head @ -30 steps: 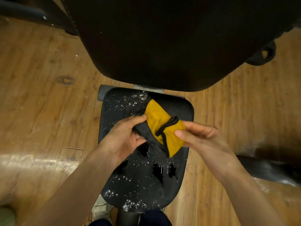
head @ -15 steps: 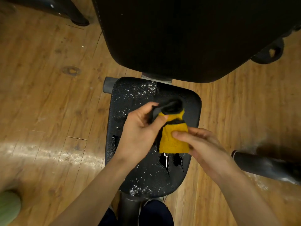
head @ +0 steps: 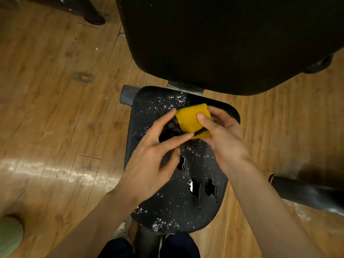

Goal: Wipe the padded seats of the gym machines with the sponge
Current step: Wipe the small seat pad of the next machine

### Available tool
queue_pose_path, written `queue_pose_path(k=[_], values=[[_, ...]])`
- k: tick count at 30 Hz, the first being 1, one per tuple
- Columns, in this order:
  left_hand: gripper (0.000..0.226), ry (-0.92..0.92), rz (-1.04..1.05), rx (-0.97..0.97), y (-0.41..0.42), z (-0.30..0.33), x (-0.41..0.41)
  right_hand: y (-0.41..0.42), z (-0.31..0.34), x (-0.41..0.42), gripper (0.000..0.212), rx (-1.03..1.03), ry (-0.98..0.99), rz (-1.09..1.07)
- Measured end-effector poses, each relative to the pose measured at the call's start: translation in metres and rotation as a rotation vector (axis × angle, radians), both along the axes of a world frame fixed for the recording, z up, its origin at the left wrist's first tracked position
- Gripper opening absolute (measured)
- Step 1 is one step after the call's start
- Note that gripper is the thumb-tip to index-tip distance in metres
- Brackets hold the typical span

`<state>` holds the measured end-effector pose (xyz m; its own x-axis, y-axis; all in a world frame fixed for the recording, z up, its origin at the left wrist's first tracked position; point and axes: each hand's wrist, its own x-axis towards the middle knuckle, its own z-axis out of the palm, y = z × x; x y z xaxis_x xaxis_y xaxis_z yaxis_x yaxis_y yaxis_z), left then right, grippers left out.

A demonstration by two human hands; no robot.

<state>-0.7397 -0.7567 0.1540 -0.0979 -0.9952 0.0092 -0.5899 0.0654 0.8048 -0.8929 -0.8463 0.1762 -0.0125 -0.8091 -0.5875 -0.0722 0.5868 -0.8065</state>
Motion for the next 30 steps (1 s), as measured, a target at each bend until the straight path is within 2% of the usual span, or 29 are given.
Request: queue_pose_path(k=[3,7,12,15,17,20,22,25,30], values=[[0.038,-0.035,0.058,0.037,-0.001,-0.014,0.011,-0.02,-0.011,0.013,0.018,-0.221,0.248,0.153],[0.041,-0.116,0.175,0.088,-0.006,-0.03,0.024,-0.045,-0.029,0.014,0.026,-0.391,0.565,0.395],[0.053,-0.232,0.218,0.097,-0.009,-0.046,0.019,-0.022,-0.038,0.037,0.037,-0.623,0.874,0.391],[0.052,-0.321,0.199,0.073,-0.008,-0.053,0.013,0.003,-0.049,0.058,0.044,-0.579,0.915,0.4],[0.054,-0.375,0.193,0.06,-0.008,-0.056,0.012,0.004,-0.059,0.06,0.05,-0.642,0.95,0.454],[0.056,-0.417,0.186,0.043,-0.008,-0.058,0.011,-0.013,-0.074,0.048,0.047,-0.746,0.998,0.534],[0.056,-0.427,0.193,0.035,-0.008,-0.059,0.011,-0.023,-0.077,0.051,0.045,-0.741,1.005,0.473],[0.056,-0.433,0.2,0.02,-0.009,-0.062,0.011,-0.011,-0.077,0.061,0.045,-0.726,0.948,0.347],[0.055,-0.43,0.198,0.018,-0.007,-0.06,0.011,0.032,-0.072,0.033,0.045,-0.716,0.837,0.473]])
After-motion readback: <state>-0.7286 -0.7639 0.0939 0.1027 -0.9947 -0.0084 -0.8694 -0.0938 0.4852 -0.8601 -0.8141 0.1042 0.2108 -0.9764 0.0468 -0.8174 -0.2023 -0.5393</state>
